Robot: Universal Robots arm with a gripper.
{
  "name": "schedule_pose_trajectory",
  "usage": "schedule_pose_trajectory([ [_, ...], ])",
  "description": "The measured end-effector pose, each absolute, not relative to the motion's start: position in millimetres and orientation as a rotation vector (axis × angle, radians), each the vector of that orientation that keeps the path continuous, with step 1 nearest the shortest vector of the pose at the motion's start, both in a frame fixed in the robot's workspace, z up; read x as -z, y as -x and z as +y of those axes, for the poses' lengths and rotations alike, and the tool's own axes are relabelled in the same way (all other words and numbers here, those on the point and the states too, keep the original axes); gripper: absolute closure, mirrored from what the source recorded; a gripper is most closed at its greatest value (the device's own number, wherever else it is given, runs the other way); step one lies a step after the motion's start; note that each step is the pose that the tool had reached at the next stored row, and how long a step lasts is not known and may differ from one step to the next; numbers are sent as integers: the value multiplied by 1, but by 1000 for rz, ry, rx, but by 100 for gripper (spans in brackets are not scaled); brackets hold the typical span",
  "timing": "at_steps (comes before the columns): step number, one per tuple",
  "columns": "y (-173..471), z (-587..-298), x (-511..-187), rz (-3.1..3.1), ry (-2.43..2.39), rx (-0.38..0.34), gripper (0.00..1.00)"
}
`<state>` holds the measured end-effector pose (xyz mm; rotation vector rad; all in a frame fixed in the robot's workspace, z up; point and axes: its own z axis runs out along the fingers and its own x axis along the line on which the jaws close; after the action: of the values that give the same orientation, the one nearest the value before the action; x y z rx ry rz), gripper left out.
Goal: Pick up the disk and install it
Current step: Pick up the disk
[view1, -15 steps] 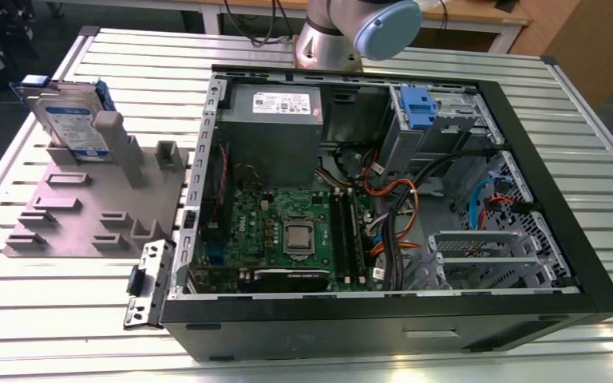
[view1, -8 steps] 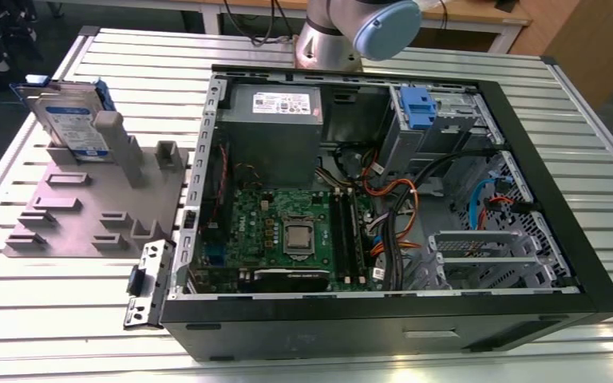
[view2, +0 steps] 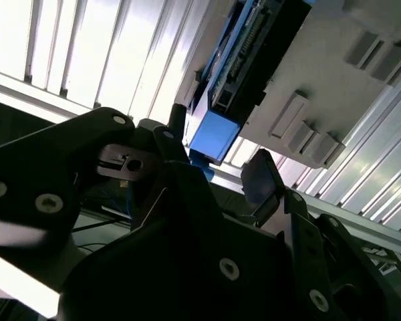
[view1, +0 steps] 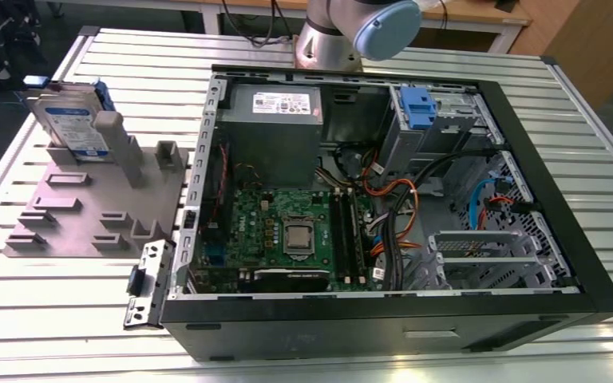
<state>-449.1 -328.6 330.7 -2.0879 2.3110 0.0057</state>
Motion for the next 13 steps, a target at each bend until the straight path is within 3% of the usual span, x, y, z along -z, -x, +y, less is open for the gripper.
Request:
schedule_pose_trajectory([
  [1, 449, -329, -329, 2311, 2088, -6, 40],
  [13, 452, -329, -307, 2311, 2088, -6, 40],
])
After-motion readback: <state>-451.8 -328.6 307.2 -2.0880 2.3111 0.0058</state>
